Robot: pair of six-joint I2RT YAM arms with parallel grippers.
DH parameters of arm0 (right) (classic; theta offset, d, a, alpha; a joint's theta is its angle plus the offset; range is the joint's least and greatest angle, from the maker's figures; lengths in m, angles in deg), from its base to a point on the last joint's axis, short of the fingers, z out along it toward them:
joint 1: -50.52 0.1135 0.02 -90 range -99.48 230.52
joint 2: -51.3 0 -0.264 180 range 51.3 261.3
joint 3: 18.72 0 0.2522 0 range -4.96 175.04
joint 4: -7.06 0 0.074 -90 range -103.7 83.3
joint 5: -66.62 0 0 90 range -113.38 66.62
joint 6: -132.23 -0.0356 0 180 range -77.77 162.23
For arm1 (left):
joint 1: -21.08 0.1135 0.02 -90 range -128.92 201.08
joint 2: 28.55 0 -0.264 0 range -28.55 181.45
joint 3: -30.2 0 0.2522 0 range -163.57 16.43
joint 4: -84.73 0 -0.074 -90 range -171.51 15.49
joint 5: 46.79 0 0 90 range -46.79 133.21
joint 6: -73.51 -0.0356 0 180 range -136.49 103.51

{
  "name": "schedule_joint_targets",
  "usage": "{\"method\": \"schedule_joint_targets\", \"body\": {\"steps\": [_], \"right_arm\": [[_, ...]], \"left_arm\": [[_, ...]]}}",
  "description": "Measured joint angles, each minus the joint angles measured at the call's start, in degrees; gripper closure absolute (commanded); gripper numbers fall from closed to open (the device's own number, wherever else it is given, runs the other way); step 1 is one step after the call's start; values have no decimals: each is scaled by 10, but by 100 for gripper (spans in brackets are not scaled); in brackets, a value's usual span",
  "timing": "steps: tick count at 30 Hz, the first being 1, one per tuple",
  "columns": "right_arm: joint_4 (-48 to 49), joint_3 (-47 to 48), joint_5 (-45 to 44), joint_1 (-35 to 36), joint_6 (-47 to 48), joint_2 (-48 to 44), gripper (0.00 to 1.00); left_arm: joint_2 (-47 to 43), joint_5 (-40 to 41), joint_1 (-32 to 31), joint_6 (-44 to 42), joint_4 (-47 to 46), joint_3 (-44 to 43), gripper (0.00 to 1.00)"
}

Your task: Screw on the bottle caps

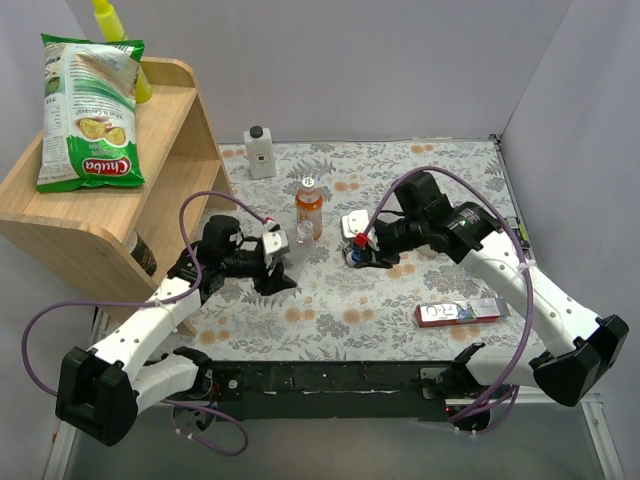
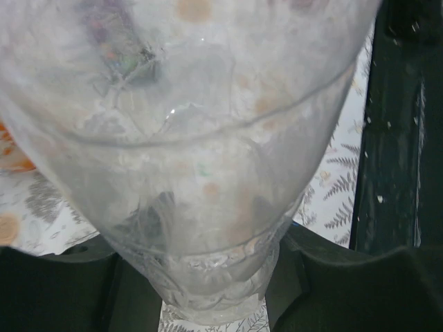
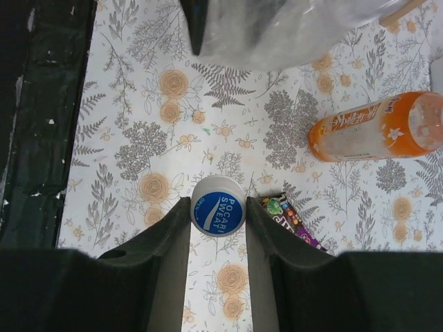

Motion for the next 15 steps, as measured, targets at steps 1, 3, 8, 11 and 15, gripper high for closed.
{"method": "schedule_joint_targets", "body": {"steps": [1, 3, 8, 11, 15], "right_arm": [[-15, 15, -1, 0, -10, 1, 99], [-44, 59, -2, 1, -29, 16, 99], [-119, 216, 23, 1, -36, 86, 99], [-163, 282, 40, 3, -4, 118, 99], [-209, 296, 45, 21, 59, 138, 99]], "left_arm": [[2, -13, -7, -23, 0, 14, 100], [10, -36, -13, -68, -1, 41, 100], [32, -64, -13, -149, -19, 98, 100], [37, -68, -18, -178, -40, 112, 100], [37, -69, -37, -207, -60, 115, 100]]}}
